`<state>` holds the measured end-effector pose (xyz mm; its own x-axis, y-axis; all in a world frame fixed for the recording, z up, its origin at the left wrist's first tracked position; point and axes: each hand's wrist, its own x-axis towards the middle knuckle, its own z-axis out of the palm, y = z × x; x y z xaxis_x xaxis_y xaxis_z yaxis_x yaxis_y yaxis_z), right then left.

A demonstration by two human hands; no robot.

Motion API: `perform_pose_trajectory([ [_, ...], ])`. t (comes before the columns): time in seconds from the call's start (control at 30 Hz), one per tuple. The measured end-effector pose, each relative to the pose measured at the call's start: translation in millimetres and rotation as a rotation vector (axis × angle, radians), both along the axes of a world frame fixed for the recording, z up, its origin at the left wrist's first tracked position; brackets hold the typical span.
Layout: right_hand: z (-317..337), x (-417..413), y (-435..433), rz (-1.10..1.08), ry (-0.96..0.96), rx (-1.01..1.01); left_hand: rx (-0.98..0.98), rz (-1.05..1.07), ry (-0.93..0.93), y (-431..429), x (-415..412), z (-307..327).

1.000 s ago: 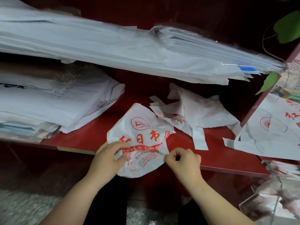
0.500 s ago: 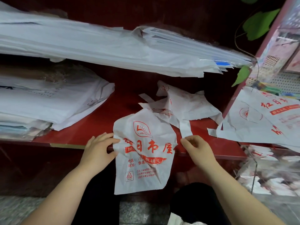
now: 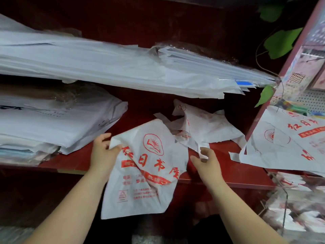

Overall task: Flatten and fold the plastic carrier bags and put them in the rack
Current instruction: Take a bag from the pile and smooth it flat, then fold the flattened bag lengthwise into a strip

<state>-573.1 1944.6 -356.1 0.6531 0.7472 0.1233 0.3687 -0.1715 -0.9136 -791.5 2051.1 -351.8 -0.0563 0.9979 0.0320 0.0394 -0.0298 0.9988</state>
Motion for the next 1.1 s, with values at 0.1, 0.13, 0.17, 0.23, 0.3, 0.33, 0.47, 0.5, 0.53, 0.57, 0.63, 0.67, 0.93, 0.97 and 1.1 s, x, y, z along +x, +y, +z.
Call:
perform_pose_trajectory([
  [0.1, 5, 8, -3, 0.095, 0.001, -0.133, 0.02, 0.011, 0.226, 10, -30, 6],
  [0.13, 5, 6, 0, 0.142, -0.049, -0.214, 0.008, 0.028, 0.3, 11, -41, 6],
  [0.17, 4, 5, 5, 0.18, -0.107, -0.302, -0.011, 0.058, 0.355, 12, -51, 6],
  [0.23, 2, -3, 18, 0.258, -0.214, -0.427, -0.043, 0.101, 0.415, 15, -68, 4],
  [0.3, 4, -16, 33, 0.344, -0.273, -0.48, -0.07, 0.098, 0.407, 15, -78, 3],
  [0.33, 4, -23, 41, 0.374, -0.291, -0.495, -0.083, 0.091, 0.388, 15, -82, 2],
  [0.47, -1, -48, 67, 0.351, -0.177, -0.422, -0.096, 0.065, 0.271, 14, -87, -1],
  [0.5, -2, -50, 72, 0.306, -0.121, -0.346, -0.09, 0.06, 0.25, 14, -88, -2],
  [0.53, -3, -51, 74, 0.265, -0.057, -0.262, -0.083, 0.056, 0.225, 15, -89, -1],
  [0.57, -1, -51, 73, 0.235, 0.006, -0.171, -0.079, 0.054, 0.186, 16, -91, 0],
  [0.63, 8, -50, 65, 0.187, 0.08, -0.002, -0.077, 0.026, 0.053, 14, -95, 6],
  [0.67, 15, -49, 60, 0.153, 0.114, 0.082, -0.081, -0.012, -0.032, 13, -96, 10],
  [0.93, 81, -26, -3, 0.272, 0.513, 0.345, -0.166, -0.304, -0.293, -7, -73, 36],
  [0.97, 85, -23, -11, 0.304, 0.513, 0.328, -0.161, -0.316, -0.26, -10, -67, 38],
  [1.1, 86, -20, -37, 0.64, 0.685, 0.204, -0.122, -0.365, -0.166, -20, -40, 39],
])
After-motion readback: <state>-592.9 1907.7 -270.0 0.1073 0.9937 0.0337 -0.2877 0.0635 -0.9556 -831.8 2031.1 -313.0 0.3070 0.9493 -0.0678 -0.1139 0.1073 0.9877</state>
